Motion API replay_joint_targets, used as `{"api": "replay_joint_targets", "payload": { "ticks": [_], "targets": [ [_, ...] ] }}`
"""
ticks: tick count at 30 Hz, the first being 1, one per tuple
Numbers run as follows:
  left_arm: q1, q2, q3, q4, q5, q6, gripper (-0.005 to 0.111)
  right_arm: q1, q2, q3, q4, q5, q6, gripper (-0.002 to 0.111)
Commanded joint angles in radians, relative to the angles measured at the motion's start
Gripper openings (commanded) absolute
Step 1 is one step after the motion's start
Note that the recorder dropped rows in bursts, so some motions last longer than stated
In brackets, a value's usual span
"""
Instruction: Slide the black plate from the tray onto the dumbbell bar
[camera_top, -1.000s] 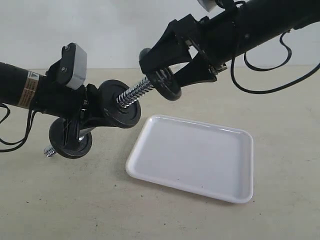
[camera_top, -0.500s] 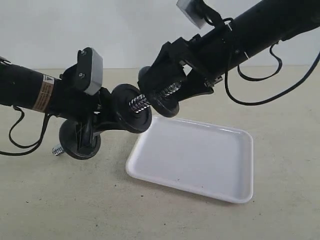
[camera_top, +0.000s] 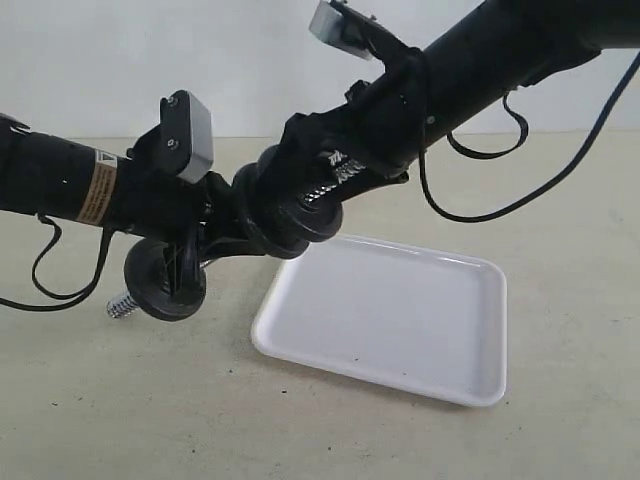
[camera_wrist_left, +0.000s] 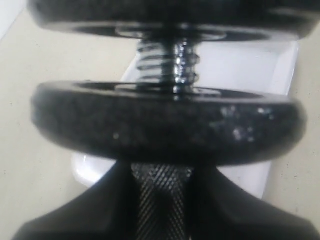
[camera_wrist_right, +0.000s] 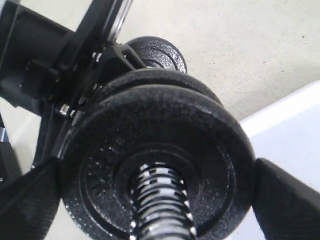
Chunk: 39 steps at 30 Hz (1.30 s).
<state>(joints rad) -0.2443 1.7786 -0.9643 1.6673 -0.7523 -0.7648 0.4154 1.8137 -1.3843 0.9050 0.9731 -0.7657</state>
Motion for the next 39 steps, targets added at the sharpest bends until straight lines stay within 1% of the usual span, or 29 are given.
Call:
{"api": "replay_joint_targets", "payload": {
  "ticks": [1,2,4,5,6,7,8,11,15,19,23,25,27,39],
  "targets": [
    [-0.001,-0.046,-0.036,-0.191,-0.110,-0.042,0.004,0.024,0.025,-0.001,-0.006,0.028,-0.010,0.006],
    [-0.001,-0.046,-0.036,-0.187,-0.110,-0.042,0.004,0.024,0.025,-0.001,-0.019,0.030,-0.004,0.013],
    [-0.001,-0.046,-0.036,-0.187,-0.110,-0.042,0.004,0.024,0.025,-0.001,-0.025,0.036,-0.002,0.035],
    [-0.001,-0.046,-0.036,-0.187,-0.110,-0.045,0.004,0.024,0.025,-0.001,-0.025,0.039,0.001,0.053],
    [-0.001,-0.046,-0.036,-0.187,-0.110,-0.045,0.004,0.024,0.025,-0.001,-0.025,0.042,0.024,0.075],
    [-0.001,-0.046,-0.036,-0.187,-0.110,-0.045,0.004,0.024,0.025,-0.001,-0.025,0.048,0.039,0.094],
    [-0.001,-0.046,-0.036,-0.187,-0.110,-0.045,0.004,0.024,0.025,-0.001,-0.025,0.060,0.032,0.104],
    [-0.001,-0.046,-0.036,-0.187,-0.107,-0.045,0.004,0.024,0.023,-0.001,-0.020,0.111,-0.031,0.103],
    [-0.001,-0.046,-0.036,-0.187,-0.107,-0.045,0.004,0.024,0.020,-0.005,-0.010,0.173,-0.043,0.103],
    [-0.001,-0.046,-0.036,-0.187,-0.058,-0.065,0.004,0.022,-0.014,-0.007,-0.039,0.229,-0.088,0.103],
    [-0.001,-0.046,-0.036,-0.187,0.072,-0.149,0.004,0.012,-0.063,-0.044,-0.151,0.248,-0.060,0.103],
    [-0.001,-0.046,-0.036,-0.189,0.117,-0.204,0.004,0.008,-0.092,-0.057,-0.208,0.248,-0.013,0.103],
    [-0.001,-0.046,-0.036,-0.194,0.145,-0.263,0.004,0.008,-0.114,-0.057,-0.215,0.248,0.022,0.103],
    [-0.001,-0.044,-0.036,-0.199,0.178,-0.586,0.004,0.003,-0.128,-0.057,-0.204,0.248,0.053,0.103]
  ]
}}
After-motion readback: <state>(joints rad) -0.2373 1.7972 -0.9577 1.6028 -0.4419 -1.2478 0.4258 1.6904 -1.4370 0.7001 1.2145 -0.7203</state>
